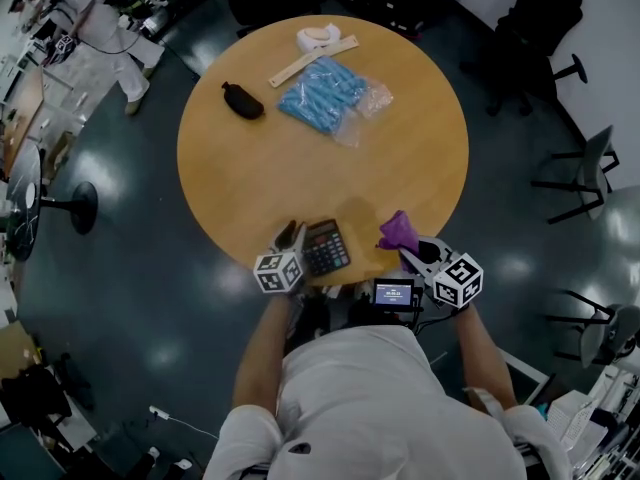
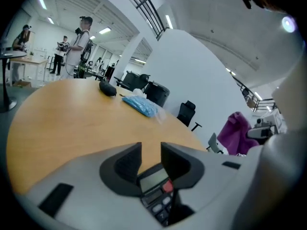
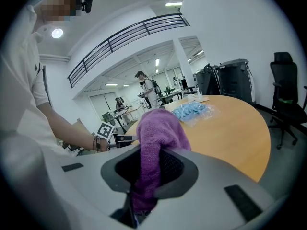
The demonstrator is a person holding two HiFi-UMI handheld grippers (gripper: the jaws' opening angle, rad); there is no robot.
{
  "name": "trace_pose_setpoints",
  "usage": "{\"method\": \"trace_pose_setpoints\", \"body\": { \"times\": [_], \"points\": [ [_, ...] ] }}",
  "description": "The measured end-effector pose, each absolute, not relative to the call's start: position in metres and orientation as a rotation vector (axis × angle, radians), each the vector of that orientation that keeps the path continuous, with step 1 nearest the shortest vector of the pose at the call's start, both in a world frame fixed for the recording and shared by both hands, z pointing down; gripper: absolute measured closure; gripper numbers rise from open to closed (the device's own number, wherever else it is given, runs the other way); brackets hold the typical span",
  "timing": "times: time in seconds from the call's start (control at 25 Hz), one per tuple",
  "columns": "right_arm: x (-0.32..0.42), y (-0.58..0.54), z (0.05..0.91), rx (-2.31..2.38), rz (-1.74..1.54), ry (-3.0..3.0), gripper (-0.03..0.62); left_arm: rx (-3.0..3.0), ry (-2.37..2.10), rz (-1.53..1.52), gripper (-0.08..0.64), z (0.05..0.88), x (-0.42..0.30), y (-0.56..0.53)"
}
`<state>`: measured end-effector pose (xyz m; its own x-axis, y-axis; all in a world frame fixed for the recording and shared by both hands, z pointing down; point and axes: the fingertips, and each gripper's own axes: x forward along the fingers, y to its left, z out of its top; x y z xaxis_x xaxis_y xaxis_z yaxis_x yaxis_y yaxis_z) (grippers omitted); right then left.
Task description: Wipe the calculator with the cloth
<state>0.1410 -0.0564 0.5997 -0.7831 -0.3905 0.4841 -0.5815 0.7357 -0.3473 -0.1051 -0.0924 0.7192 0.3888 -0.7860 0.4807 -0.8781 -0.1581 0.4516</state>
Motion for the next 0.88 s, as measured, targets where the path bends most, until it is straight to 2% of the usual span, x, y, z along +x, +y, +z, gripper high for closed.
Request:
{"method": "trace_pose_setpoints", "body": {
  "times": [0.32, 0.44, 0.68, 0.88],
  "points": [
    [0.133, -0.073, 0.601, 0.817, 0.709, -2.542, 0.52, 1.988, -1.535, 0.049, 0.458, 0.666, -0.128, -0.086],
    [0.125, -0.083, 0.609, 0.824, 0.717, -2.522, 0.52, 2.018, -1.592, 0.05, 0.55, 0.639, -0.135, -0.066],
    [0.117, -0.099, 0.659, 0.907, 0.889, -2.324, 0.52, 1.972, -1.698, 0.168, 0.552, 0.607, -0.142, -0.024],
    [0.099, -0.096, 0.725, 0.87, 0.972, -2.06, 0.52, 1.903, -1.736, 0.095, 0.552, 0.59, -0.147, 0.002]
  ]
}}
